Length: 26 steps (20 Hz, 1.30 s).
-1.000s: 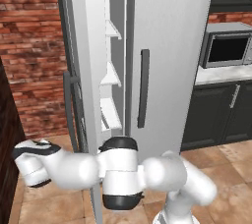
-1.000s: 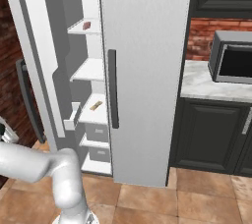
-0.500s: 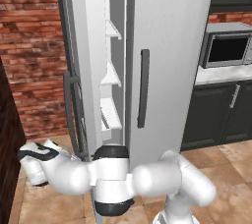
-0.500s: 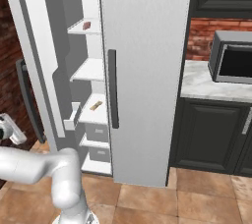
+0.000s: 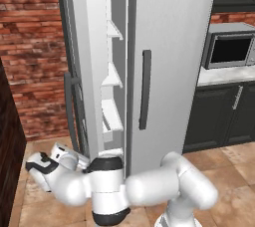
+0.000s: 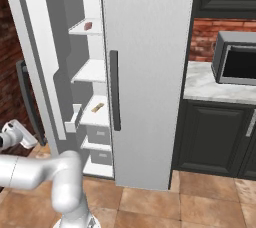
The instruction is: There's a steak in the fridge that needs to be moved to the freezer for freezing. Pick up the steak from the fridge, place it on any shelf in the freezer, and close the fridge and freezer doors when done.
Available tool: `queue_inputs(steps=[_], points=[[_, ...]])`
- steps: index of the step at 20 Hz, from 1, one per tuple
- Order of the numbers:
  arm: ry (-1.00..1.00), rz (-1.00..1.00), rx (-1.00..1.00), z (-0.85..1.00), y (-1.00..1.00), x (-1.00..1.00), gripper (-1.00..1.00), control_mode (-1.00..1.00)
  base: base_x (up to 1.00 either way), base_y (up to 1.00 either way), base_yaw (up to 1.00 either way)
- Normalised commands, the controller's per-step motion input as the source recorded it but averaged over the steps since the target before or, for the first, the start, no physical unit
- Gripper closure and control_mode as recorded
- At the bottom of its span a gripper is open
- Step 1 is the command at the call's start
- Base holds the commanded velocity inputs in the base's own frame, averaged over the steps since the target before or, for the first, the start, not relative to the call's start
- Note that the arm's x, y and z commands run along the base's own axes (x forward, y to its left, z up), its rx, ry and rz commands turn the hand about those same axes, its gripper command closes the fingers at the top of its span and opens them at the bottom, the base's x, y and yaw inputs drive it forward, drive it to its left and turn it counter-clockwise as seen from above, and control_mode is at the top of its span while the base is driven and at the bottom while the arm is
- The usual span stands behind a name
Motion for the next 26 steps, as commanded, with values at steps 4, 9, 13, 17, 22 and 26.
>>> queue_inputs(steps=[4,9,13,17,22,26], points=[[0.0,-0.32,-0.22,0.0,0.95,0.19,-1.0,-1.0,0.0,0.0,0.0],[0.0,-0.29,-0.19,0.0,0.69,0.17,-1.0,-1.0,0.0,0.0,0.0],[0.0,-0.29,-0.16,0.0,0.51,0.15,-1.0,-1.0,0.0,0.0,0.0],[0.0,-0.3,-0.15,0.0,0.35,0.26,-1.0,-1.0,0.0,0.0,0.0],[0.0,-0.3,-0.12,0.0,0.14,0.37,-1.0,-1.0,0.0,0.0,0.0],[0.01,-0.37,-0.06,0.0,-0.18,0.03,-1.0,-1.0,0.0,0.0,0.0]])
